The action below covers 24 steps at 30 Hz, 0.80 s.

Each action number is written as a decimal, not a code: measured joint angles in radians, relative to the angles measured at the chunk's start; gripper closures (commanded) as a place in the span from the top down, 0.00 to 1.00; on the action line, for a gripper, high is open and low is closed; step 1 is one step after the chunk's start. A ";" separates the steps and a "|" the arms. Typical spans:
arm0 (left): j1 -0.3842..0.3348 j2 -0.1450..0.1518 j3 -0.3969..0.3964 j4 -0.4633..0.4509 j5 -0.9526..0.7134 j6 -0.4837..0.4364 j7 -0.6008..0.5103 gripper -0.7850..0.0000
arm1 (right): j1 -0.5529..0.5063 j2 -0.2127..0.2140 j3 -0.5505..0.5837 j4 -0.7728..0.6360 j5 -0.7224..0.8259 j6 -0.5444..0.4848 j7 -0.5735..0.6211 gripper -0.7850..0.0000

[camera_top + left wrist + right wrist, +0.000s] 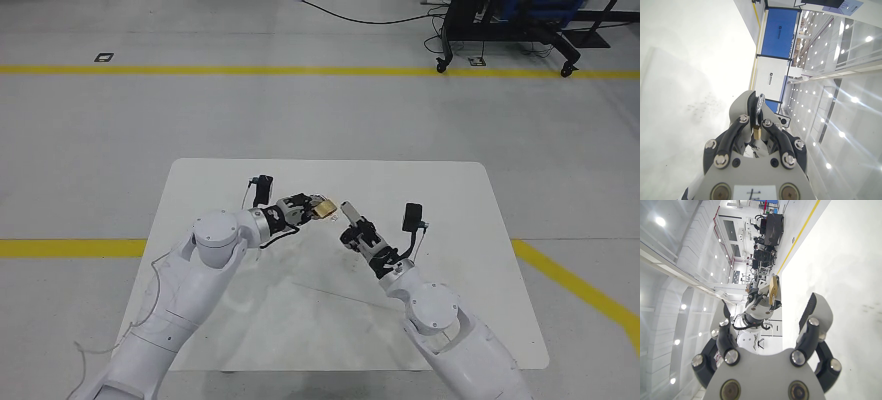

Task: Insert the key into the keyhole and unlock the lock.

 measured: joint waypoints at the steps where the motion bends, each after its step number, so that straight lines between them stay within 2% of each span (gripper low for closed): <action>1: 0.000 -0.001 -0.001 0.002 -0.005 0.003 -0.003 0.00 | 0.000 0.000 0.000 0.000 0.000 0.000 0.000 1.00; 3: -0.002 -0.002 -0.003 0.016 -0.028 0.026 -0.012 0.00 | 0.000 0.000 0.000 0.000 0.000 0.000 0.000 1.00; 8: -0.035 -0.011 0.004 0.094 -0.104 0.173 -0.042 0.00 | -0.032 0.002 0.055 -0.053 0.079 -0.034 0.010 1.00; 14: -0.062 -0.021 0.010 0.151 -0.192 0.221 -0.105 0.00 | -0.124 0.014 0.181 -0.165 0.258 -0.134 0.130 1.00; 15: -0.064 -0.023 0.010 0.160 -0.210 0.225 -0.119 0.00 | -0.134 0.015 0.193 -0.175 0.280 -0.146 0.155 0.90; 16: -0.067 -0.024 0.011 0.170 -0.230 0.233 -0.135 0.00 | -0.141 0.016 0.202 -0.181 0.299 -0.157 0.180 0.69; 17: -0.071 -0.027 0.013 0.184 -0.255 0.249 -0.157 0.00 | -0.146 0.017 0.209 -0.182 0.310 -0.169 0.212 0.20; 18: -0.075 -0.029 0.015 0.195 -0.274 0.260 -0.175 0.00 | -0.147 0.018 0.209 -0.180 0.309 -0.173 0.235 0.00; 24: -0.100 -0.044 0.026 0.270 -0.423 0.305 -0.312 0.00 | -0.126 0.014 0.162 -0.141 0.292 -0.170 0.295 0.00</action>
